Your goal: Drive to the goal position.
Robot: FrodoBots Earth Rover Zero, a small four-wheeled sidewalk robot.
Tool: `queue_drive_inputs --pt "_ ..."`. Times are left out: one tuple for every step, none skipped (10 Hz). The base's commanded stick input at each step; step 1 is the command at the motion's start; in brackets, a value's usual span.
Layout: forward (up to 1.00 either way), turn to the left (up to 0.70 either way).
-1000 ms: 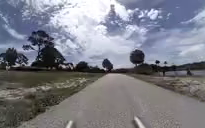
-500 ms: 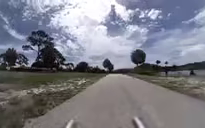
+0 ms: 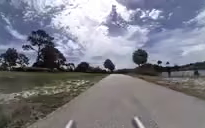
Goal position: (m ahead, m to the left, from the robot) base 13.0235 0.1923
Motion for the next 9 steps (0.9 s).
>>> queue_drive_inputs --pt "0.85 0.0" --pt "0.85 0.0" --pt "0.85 0.0" --pt "0.85 0.0" --pt "0.85 0.0" --pt "0.85 0.0" --pt "0.85 -0.04" --pt "0.85 -0.32" --pt "0.85 -0.07"
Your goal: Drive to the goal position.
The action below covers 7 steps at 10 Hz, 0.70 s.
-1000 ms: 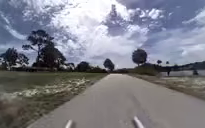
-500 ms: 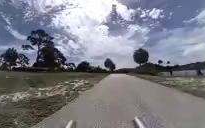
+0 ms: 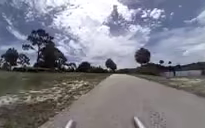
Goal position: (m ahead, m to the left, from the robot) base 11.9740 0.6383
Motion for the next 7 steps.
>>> queue_drive_inputs --pt "0.85 0.0" --pt "0.85 0.0" --pt "0.85 0.0" --pt "0.85 0.0" --pt "0.85 0.0" --pt "0.85 0.0" --pt "0.85 0.0"
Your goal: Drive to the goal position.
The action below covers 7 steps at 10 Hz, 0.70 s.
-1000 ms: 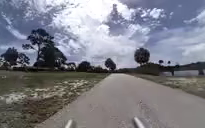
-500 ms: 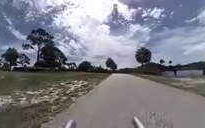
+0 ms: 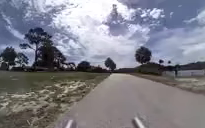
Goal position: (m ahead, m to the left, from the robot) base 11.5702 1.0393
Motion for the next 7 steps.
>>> queue_drive_inputs --pt "0.85 0.0" --pt "0.85 0.0" --pt "0.85 0.0" --pt "0.85 0.0" --pt "0.85 0.0" --pt "0.85 0.0" --pt "0.85 -0.01"
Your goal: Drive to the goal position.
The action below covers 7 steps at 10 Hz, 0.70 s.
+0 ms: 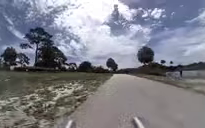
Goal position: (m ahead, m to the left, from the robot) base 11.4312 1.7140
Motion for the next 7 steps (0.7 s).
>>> queue_drive_inputs --pt "0.85 -0.2" --pt "0.85 -0.34" --pt "0.85 -0.34" --pt "0.85 -0.31" --pt "0.85 -0.1" --pt "0.85 0.0" --pt "0.85 0.0"
